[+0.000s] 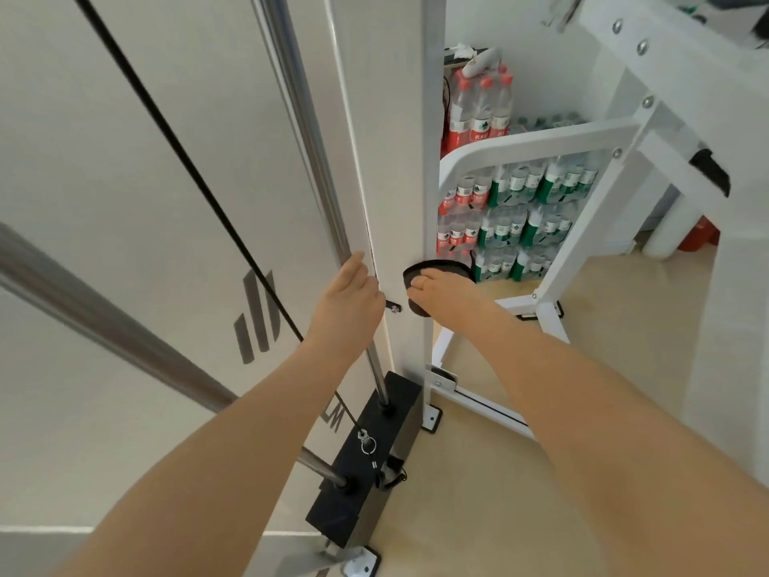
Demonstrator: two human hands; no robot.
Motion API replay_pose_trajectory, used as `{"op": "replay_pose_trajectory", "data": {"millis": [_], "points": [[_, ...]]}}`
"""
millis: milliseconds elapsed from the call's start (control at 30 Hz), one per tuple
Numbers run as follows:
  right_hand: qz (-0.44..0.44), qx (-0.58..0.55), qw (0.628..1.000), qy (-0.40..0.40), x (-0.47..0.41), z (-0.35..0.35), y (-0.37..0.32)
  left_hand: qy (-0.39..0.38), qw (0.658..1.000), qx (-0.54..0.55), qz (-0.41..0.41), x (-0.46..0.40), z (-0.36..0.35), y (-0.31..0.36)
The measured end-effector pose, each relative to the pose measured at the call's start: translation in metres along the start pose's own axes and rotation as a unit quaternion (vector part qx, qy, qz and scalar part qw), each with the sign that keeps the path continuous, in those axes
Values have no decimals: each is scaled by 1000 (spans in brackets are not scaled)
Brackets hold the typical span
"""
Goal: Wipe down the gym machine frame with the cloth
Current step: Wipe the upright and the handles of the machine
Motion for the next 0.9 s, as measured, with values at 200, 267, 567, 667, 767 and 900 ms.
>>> {"op": "replay_pose_trajectory", "data": {"millis": [200, 267, 567, 667, 767, 900], "points": [[-46, -124, 991, 19, 34, 59, 26, 28, 994, 93, 45, 24, 5, 20], [-49, -167, 984, 34, 54, 75, 24, 46, 990, 120, 58, 41, 10, 31], [-62, -369, 926, 53, 138, 118, -17, 96, 978, 141, 121, 148, 23, 74], [-96, -442, 891, 45, 161, 130, -36, 118, 979, 120, 113, 187, 29, 88], [-150, -545, 825, 3, 177, 142, -57, 83, 978, 143, 127, 219, 19, 98], [-181, -568, 800, -72, 195, 142, -88, 154, 966, 145, 151, 262, 27, 107]]}}
Point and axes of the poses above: each hand's wrist, its own x-axis away from the middle knuckle, its own z-axis out of the back of the hand, y = z × x, the point moved 6 cm from there along -x, towards the middle knuckle, and after that the axes turned 15 degrees about -z, right-handed, at the moved point
